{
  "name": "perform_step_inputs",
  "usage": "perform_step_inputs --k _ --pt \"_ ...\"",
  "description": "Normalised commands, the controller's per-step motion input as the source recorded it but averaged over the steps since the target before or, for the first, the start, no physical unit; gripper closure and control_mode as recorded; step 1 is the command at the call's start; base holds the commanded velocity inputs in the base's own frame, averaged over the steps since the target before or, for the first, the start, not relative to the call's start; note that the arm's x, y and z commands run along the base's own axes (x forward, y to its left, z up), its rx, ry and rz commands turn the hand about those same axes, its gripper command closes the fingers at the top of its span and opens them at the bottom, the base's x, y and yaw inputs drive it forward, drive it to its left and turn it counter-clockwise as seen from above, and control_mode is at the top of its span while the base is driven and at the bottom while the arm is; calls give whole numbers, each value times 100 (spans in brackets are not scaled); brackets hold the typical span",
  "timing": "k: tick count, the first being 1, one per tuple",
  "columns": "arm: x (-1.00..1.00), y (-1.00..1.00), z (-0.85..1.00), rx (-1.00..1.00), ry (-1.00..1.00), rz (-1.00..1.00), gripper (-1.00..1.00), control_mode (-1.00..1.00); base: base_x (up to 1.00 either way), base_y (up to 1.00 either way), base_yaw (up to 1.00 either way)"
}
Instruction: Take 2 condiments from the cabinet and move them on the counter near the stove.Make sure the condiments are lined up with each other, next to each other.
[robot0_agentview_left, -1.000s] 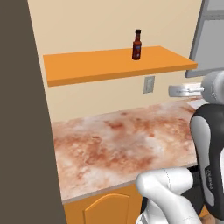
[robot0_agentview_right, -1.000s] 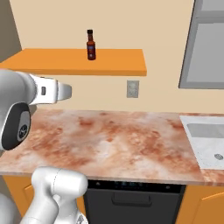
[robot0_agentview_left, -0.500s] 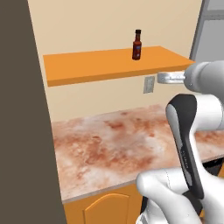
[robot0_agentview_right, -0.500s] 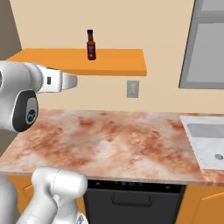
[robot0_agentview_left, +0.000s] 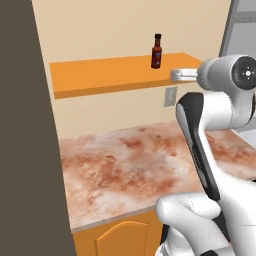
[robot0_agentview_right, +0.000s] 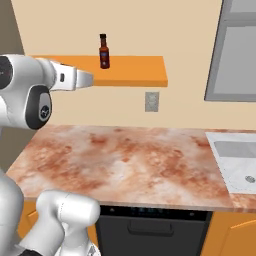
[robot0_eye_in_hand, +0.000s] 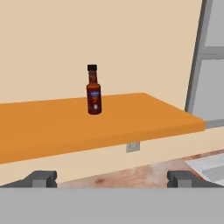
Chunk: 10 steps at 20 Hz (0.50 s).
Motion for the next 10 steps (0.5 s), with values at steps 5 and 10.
perform_step_inputs --k 5,10 --pt "25 0 2 0 3 0 -100 -100 0 0 0" --pt "4 0 12 0 0 0 -100 -100 0 0 0"
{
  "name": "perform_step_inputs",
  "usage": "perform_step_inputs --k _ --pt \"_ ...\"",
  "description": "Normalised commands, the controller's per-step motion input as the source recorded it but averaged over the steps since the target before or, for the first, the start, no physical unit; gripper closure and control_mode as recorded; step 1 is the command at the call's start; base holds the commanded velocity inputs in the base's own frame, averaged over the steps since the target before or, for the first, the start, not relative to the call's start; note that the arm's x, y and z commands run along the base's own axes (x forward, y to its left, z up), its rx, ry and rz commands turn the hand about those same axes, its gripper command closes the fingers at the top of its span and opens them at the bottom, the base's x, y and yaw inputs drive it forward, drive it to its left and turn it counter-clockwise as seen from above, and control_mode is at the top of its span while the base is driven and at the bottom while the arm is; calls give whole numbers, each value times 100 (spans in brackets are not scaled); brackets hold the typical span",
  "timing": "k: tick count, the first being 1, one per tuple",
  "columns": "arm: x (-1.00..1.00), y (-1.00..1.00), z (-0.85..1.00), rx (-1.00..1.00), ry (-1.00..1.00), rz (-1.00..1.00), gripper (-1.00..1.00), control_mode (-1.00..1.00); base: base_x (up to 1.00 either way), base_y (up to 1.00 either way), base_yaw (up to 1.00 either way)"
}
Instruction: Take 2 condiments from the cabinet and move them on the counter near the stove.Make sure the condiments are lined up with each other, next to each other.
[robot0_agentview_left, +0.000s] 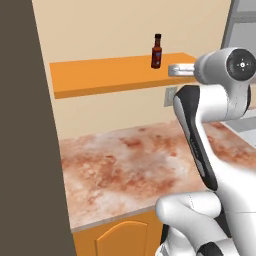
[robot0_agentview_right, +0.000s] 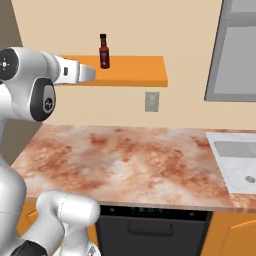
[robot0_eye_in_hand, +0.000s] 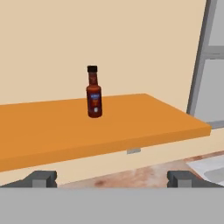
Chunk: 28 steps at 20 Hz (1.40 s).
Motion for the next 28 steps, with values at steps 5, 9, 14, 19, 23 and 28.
perform_step_inputs --k 5,9,14,19,23,28 --pt "11 0 2 0 2 0 -100 -100 0 0 0" --pt "20 0 0 0 8 0 -100 -100 0 0 0" --pt "16 0 0 0 10 1 -100 -100 0 0 0" --pt "16 0 -1 0 1 1 -100 -100 0 0 0" --pt "17 0 -1 0 0 6 -100 -100 0 0 0" --pt "17 0 0 0 0 6 -100 -100 0 0 0"
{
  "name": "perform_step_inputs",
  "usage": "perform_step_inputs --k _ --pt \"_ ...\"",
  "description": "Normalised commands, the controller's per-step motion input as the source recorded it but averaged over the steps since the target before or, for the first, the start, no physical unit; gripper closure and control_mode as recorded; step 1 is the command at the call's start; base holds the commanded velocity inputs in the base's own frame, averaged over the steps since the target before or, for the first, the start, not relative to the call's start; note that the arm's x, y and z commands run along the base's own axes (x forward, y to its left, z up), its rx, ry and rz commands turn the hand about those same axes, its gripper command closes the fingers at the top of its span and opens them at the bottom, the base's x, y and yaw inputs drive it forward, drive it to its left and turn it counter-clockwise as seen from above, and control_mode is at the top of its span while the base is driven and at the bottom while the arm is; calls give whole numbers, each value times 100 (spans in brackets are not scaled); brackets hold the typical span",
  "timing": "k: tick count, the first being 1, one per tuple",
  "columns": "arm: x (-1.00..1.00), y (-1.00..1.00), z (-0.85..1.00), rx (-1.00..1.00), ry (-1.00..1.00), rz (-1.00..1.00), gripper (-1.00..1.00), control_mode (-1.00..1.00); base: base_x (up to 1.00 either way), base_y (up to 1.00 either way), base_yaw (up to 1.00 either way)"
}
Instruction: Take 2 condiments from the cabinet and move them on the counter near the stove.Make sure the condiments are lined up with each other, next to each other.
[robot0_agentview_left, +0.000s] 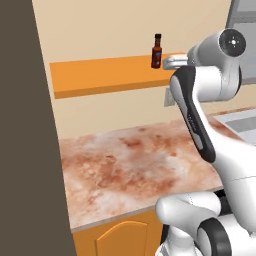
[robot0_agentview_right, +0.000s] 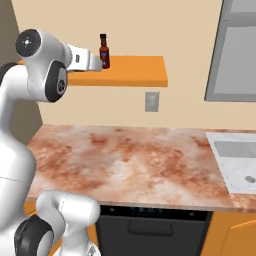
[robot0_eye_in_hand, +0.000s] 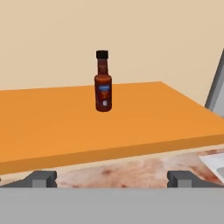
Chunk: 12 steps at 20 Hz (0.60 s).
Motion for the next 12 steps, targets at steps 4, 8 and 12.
perform_step_inputs --k 4,8,12 --pt "19 0 0 0 0 7 -100 -100 0 0 0" --pt "15 0 -4 0 0 6 -100 -100 0 0 0" --pt "9 0 -8 0 1 5 -100 -100 0 0 0"
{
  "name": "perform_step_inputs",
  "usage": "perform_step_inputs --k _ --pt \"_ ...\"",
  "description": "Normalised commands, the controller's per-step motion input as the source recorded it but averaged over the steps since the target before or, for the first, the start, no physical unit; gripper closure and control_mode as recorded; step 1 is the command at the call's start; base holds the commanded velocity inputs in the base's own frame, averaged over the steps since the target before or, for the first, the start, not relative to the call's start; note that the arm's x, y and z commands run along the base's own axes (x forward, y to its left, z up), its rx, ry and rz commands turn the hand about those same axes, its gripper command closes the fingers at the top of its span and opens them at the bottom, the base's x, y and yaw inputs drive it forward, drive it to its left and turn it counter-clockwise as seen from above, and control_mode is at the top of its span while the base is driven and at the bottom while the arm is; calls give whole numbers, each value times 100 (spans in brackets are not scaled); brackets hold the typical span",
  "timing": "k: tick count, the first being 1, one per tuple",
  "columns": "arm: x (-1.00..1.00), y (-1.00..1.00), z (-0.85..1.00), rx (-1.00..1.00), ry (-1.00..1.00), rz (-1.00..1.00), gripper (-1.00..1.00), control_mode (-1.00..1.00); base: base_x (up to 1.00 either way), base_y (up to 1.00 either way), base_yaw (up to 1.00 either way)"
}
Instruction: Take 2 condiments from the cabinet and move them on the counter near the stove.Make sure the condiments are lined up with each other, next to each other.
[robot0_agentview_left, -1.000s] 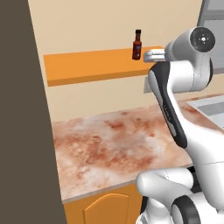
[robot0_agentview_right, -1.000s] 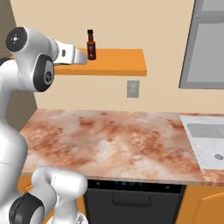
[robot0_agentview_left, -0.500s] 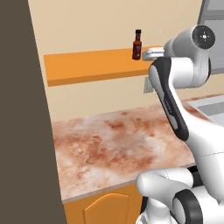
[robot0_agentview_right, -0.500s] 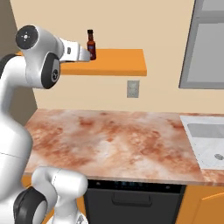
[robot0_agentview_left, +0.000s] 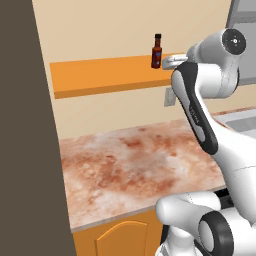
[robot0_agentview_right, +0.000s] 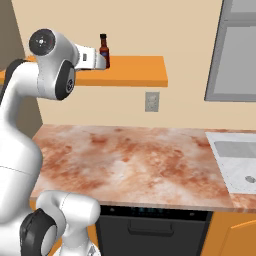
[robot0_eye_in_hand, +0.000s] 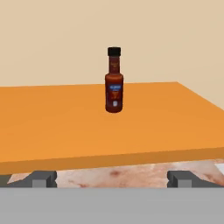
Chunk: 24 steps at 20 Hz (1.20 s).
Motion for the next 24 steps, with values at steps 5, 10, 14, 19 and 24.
perform_step_inputs --k 5,10,14,19,24 --pt "4 0 -11 0 0 1 -100 -100 0 0 0" --pt "15 5 -2 0 0 0 -100 -100 0 0 0" --pt "31 8 0 0 -2 0 -100 -100 0 0 0" --pt "30 1 0 0 1 0 -100 -100 0 0 0" --pt "25 0 0 0 3 0 -100 -100 0 0 0"
